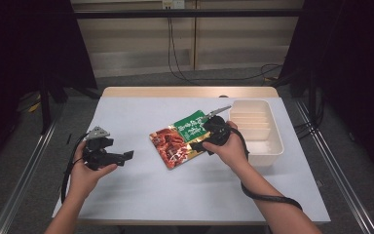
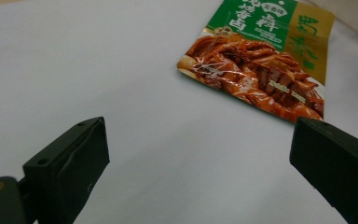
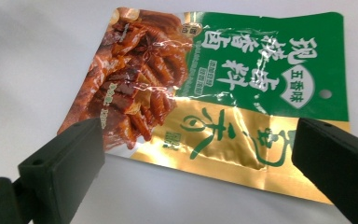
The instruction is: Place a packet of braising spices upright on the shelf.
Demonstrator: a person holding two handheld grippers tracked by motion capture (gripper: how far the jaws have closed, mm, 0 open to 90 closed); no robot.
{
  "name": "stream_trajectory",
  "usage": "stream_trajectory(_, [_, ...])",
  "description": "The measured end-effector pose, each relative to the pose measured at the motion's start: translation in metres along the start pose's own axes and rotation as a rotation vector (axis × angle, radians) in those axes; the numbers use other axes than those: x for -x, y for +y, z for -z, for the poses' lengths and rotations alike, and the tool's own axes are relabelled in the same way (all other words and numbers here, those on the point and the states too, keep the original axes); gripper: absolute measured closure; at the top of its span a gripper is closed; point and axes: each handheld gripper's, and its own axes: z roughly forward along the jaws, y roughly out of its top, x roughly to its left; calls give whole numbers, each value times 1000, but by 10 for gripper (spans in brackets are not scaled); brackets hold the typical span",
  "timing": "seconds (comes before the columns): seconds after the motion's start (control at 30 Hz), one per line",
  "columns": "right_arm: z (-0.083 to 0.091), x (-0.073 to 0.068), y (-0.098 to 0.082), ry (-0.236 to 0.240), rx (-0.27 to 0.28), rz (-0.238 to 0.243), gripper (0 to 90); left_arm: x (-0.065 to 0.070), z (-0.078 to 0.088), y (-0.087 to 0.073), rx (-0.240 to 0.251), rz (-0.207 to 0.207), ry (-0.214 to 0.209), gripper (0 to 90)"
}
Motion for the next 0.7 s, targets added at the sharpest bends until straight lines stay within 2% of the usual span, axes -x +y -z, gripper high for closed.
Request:
stream_trajectory(0.13, [2, 6, 8, -13, -6, -7, 23, 1, -4, -3, -9, -6, -14, 45])
stream_trajectory(0.2, [3, 7, 10, -14, -10, -13, 24, 0, -5, -5, -23, -19, -14, 45])
stream_trajectory(0.23, [3, 9, 14, -14, -8, -20, 26, 2, -6, -5, -18, -16, -4, 45])
stream_trajectory(0.33, [1, 12, 21, -31, -10, -19, 28, 4, -6, -6, -18, -28, -8, 44])
stream_trajectory(0.4, [-2, 14, 26, -30, -18, -17, 32, 5, -7, -7, -15, -33, -6, 45])
stream_trajectory(0.47, [-5, 17, 31, -27, -28, -23, 33, 4, -8, -8, -40, -67, -6, 45])
stream_trajectory(0.53, [-8, 21, 37, -33, -31, -27, 41, 6, -10, -10, -58, -75, -20, 45])
stream_trajectory(0.7, [-19, 33, 46, -56, -43, -44, 66, 9, -12, -12, -61, -80, -32, 44])
